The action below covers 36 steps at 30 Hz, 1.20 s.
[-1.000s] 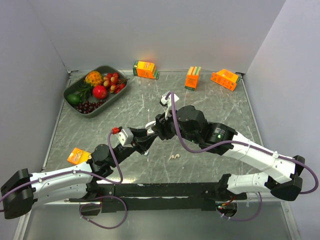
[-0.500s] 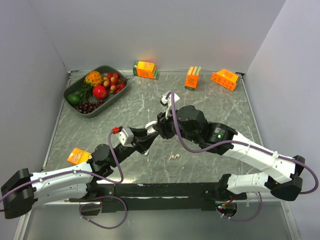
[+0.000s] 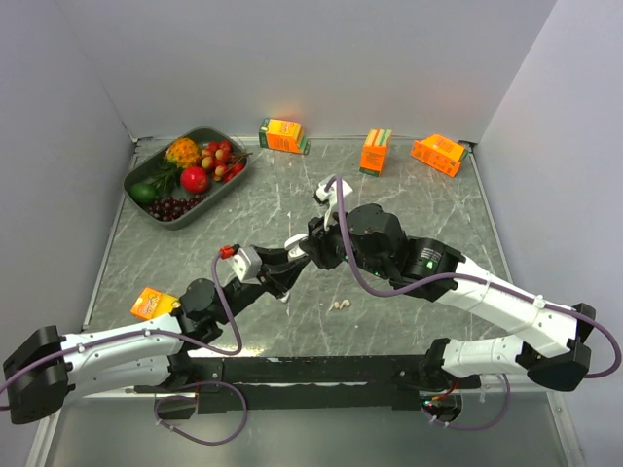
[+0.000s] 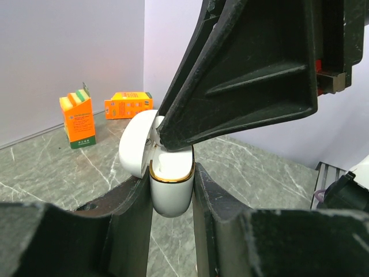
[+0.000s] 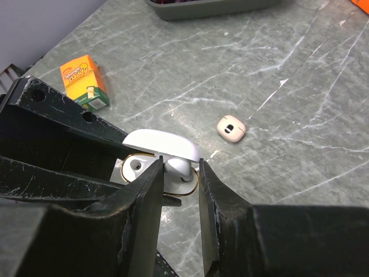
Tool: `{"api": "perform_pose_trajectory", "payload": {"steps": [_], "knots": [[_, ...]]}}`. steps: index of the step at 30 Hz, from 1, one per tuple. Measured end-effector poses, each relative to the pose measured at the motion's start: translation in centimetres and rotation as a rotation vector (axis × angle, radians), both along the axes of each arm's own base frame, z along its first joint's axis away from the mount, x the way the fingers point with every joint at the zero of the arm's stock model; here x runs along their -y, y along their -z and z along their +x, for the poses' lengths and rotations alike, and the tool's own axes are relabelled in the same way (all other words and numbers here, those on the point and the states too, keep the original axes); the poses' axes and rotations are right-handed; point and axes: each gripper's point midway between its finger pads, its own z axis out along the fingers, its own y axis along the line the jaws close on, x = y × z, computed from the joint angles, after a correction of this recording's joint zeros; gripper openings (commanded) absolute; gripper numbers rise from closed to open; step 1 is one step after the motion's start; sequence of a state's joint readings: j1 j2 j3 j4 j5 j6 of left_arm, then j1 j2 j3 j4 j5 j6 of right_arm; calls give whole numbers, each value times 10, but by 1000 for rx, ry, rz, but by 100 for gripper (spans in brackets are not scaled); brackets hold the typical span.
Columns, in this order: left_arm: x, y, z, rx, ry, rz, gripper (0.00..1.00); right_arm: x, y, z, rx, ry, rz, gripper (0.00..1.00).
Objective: Insert the wireless bluetooth earbuds into the charging case
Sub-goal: Pick up the earbud from the charging case.
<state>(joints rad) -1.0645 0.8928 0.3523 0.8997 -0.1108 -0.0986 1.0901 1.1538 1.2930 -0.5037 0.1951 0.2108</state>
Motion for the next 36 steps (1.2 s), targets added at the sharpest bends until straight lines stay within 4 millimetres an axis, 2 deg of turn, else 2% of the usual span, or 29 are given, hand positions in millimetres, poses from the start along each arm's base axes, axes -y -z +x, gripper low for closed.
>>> {"api": "perform_pose_trajectory", "payload": {"steps": [14,29,36], "knots": [[7,-13,-1,-11,28,-33,1,9,-13,-2,38,-4,14,0],[24,-25,3,-211,74,-79,1,22,-23,7,92,60,15,0],[27,-25,4,-238,80,-81,1,26,-23,9,98,78,10,0]]}}
